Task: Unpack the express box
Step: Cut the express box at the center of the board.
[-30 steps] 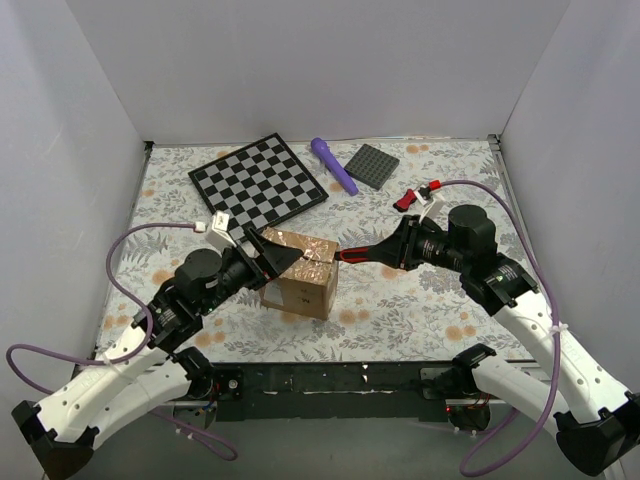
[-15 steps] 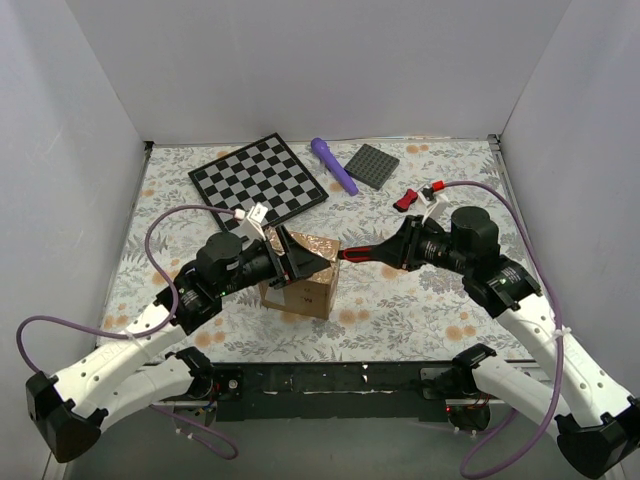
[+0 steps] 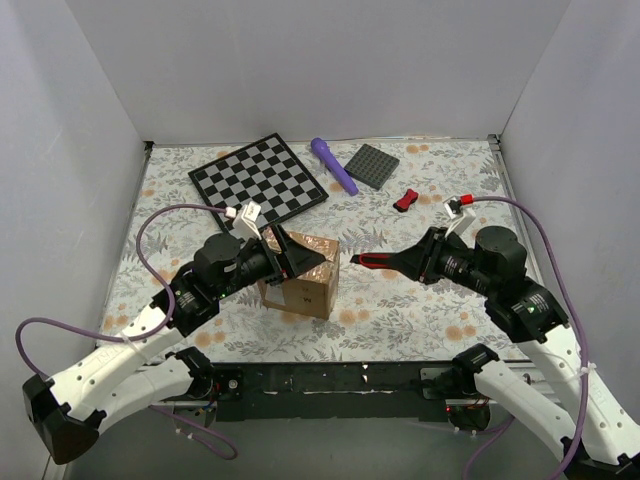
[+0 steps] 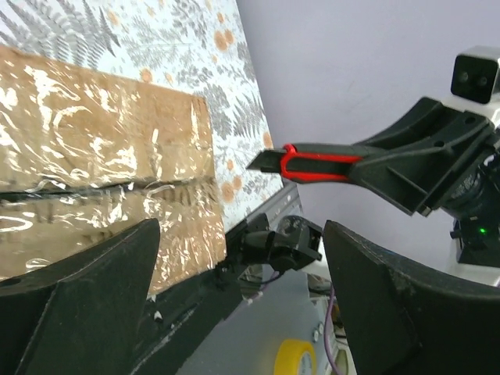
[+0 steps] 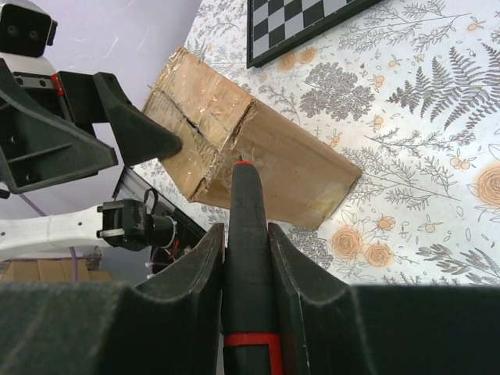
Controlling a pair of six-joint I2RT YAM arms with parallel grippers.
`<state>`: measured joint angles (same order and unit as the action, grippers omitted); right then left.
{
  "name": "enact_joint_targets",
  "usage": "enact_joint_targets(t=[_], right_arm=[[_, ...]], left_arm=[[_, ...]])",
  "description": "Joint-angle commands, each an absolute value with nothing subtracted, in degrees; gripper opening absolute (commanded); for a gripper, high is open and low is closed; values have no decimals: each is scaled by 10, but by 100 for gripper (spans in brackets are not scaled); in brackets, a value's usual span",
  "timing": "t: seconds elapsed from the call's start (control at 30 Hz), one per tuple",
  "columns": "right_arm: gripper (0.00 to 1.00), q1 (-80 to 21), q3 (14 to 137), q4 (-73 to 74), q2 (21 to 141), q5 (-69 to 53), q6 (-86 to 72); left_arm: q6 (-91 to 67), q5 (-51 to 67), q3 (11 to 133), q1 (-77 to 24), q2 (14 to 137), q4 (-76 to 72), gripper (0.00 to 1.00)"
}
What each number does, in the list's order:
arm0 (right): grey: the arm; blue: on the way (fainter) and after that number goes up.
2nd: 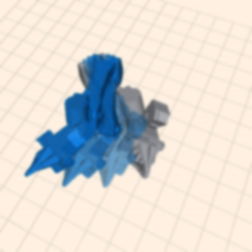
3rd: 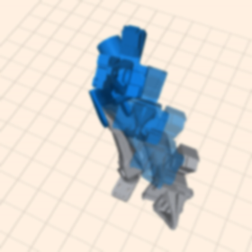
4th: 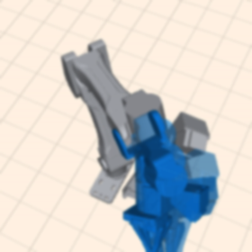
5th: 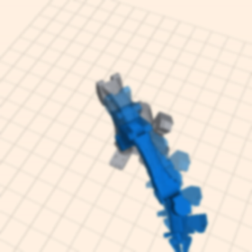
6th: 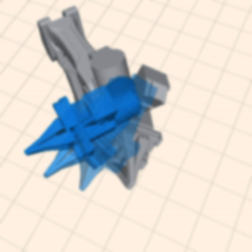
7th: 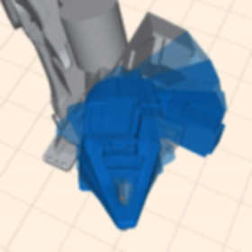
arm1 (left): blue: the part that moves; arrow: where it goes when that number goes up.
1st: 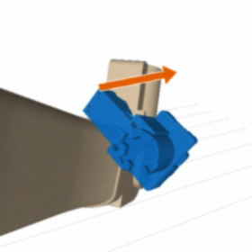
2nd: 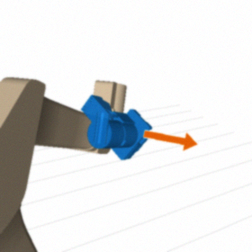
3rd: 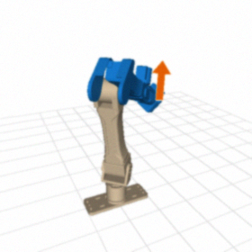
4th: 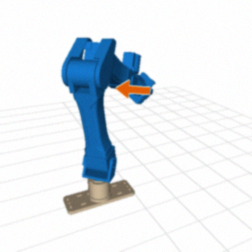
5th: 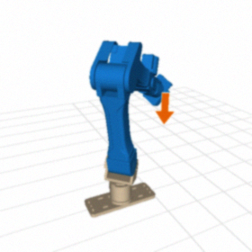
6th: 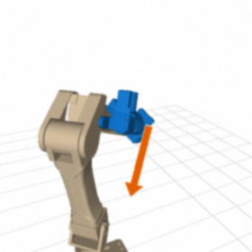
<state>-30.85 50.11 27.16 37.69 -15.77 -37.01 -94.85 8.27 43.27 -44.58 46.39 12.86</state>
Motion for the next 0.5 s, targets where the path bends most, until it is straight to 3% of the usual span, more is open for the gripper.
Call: enact_joint_targets(t=[0.0,0.2,0.47], right_arm=[[1,-307,483,232,359,-180,-415],[1,-308,373,94,320,-200,-536],[1,-307,353,35,294,-152,-583]], left_arm=[[-910,-16,462,-446,448,149,86],[-897,-112,477,-446,427,188,87],[-904,-165,473,-446,399,192,87]])
